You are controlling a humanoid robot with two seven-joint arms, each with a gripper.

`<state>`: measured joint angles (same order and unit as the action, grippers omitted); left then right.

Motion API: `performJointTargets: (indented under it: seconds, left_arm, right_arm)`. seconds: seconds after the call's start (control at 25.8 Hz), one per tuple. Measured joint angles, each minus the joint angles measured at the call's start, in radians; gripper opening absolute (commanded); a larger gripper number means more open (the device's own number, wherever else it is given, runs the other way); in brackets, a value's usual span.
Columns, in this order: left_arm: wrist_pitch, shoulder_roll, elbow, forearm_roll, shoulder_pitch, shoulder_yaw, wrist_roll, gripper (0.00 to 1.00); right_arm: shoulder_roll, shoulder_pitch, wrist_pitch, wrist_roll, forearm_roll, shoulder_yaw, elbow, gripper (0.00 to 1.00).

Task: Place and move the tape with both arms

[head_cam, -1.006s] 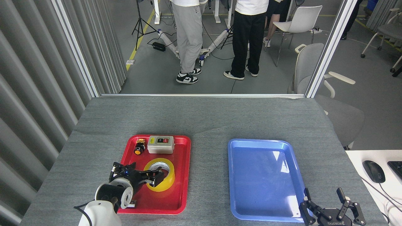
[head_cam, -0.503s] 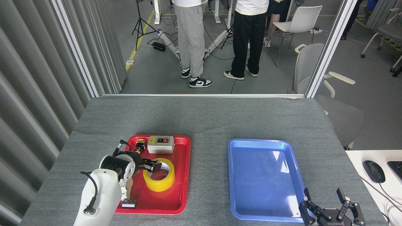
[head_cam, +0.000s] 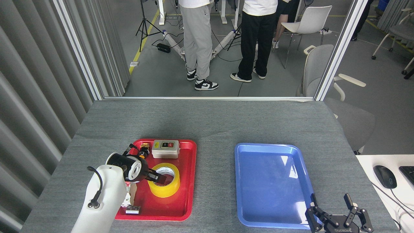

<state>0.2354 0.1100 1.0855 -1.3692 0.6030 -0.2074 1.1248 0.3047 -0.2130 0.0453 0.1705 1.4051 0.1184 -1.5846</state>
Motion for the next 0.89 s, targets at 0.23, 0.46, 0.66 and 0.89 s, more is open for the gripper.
performJointTargets:
  seconds: [0.23,0.46,0.66,0.89]
  left_arm:
    - [0.004,-0.004,-0.043,0.030,0.011,-0.008,-0.008,1.00]
    - [-0.006,-0.005,-0.075,0.034,0.017,-0.012,-0.036,1.00]
    - [-0.036,-0.006,-0.100,0.035,0.023,-0.034,-0.091,1.00]
    - [-0.058,-0.008,-0.115,0.035,0.029,-0.045,-0.134,0.88]
  right_arm:
    - [0.003,0.001,0.001,-0.005,-0.001,0.000,0.000,1.00]
    - [-0.002,0.002,0.003,-0.005,-0.002,-0.001,-0.003,1.00]
    - [-0.007,0.015,0.003,-0.005,-0.004,-0.001,-0.003,1.00]
    - [-0.022,0.045,-0.004,-0.005,-0.006,0.001,0.005,1.00]
